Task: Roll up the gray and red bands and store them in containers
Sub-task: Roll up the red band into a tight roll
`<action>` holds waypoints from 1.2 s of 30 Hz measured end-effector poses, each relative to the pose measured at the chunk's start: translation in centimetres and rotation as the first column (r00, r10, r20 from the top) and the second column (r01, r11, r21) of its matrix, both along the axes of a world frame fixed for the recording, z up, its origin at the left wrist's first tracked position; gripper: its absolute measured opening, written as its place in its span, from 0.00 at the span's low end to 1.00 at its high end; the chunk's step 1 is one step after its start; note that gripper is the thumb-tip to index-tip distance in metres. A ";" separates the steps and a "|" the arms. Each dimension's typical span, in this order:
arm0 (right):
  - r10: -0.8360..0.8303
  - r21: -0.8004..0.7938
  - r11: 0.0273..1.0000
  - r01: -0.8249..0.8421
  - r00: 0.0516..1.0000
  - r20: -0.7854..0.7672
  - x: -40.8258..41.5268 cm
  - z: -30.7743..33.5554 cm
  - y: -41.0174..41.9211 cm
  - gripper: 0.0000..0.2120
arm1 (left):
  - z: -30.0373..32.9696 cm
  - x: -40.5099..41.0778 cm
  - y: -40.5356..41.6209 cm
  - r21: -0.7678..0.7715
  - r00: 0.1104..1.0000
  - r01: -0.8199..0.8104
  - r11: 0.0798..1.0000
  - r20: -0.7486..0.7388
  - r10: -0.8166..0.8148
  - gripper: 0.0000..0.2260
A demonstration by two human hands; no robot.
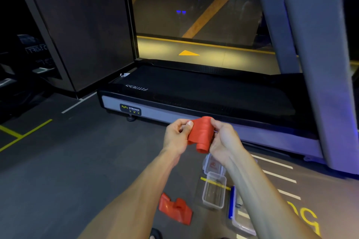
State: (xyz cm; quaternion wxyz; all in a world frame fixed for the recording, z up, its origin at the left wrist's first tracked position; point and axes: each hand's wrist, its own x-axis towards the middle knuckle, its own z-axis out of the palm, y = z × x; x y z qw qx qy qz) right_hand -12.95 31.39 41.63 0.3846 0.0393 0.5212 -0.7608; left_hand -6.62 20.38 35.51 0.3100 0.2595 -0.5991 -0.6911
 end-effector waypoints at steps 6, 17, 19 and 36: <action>0.021 0.053 0.998 -0.018 0.998 -0.054 -0.3 0.1 1.0 0.23 | 0.6 -0.6 1.7 -0.023 0.999 0.032 0.999 0.008 -0.032 0.06; 0.030 0.057 0.998 -0.023 0.990 -0.138 -0.5 0.6 3.1 0.16 | 1.4 -0.7 3.5 -0.019 0.998 0.033 0.999 -0.054 -0.034 0.05; 0.029 0.056 0.998 -0.021 0.987 -0.160 -0.4 0.7 3.2 0.14 | 1.4 -0.9 3.7 -0.013 0.998 0.023 1.000 -0.063 -0.024 0.05; -0.085 0.080 0.990 0.113 0.951 -0.297 -1.1 -1.0 2.0 0.14 | 1.7 -2.6 4.1 0.111 0.984 -0.132 0.985 -0.103 0.143 0.03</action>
